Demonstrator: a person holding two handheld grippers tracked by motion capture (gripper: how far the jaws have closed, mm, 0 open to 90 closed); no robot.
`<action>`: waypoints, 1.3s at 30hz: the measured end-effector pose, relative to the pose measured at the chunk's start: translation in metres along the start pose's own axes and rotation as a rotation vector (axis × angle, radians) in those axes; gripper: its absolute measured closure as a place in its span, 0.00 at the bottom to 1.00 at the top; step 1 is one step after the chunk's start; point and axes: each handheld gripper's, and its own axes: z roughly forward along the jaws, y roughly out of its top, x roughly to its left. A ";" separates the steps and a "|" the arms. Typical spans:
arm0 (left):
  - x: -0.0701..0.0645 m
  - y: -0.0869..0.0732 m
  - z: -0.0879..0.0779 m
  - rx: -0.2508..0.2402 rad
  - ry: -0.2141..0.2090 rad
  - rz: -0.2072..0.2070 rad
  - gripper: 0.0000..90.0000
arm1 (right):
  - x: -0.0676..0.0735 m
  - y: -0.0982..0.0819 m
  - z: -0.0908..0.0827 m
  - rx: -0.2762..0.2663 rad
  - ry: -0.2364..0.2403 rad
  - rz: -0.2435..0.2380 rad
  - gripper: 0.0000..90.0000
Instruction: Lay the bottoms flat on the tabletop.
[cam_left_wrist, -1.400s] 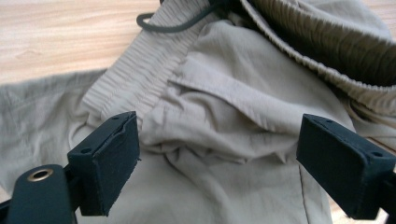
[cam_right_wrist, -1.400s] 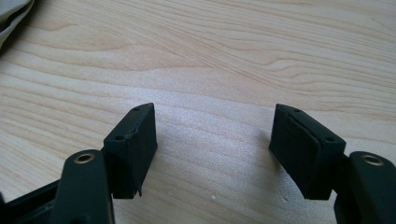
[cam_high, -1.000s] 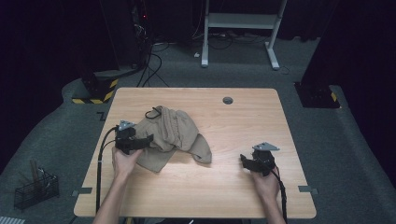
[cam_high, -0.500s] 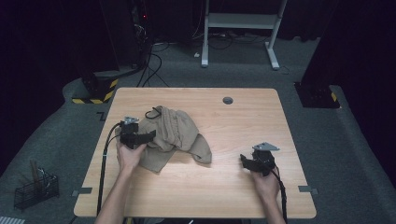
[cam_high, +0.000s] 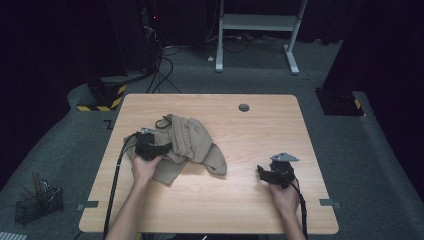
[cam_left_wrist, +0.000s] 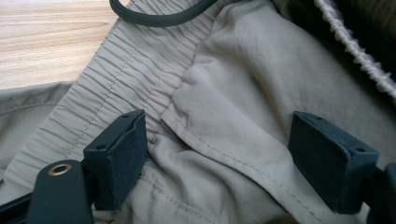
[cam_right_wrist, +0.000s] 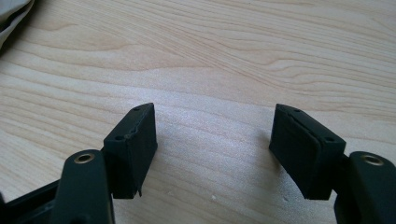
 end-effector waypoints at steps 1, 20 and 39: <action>-0.001 0.000 0.000 0.001 0.003 0.005 0.22 | 0.000 0.000 0.000 0.000 0.000 0.000 0.35; -0.014 -0.004 0.004 0.005 0.005 0.059 0.23 | 0.000 0.000 0.000 0.000 0.001 -0.001 0.35; -0.046 -0.008 0.009 0.002 0.033 0.118 0.23 | 0.000 0.000 0.000 0.000 0.001 -0.003 0.35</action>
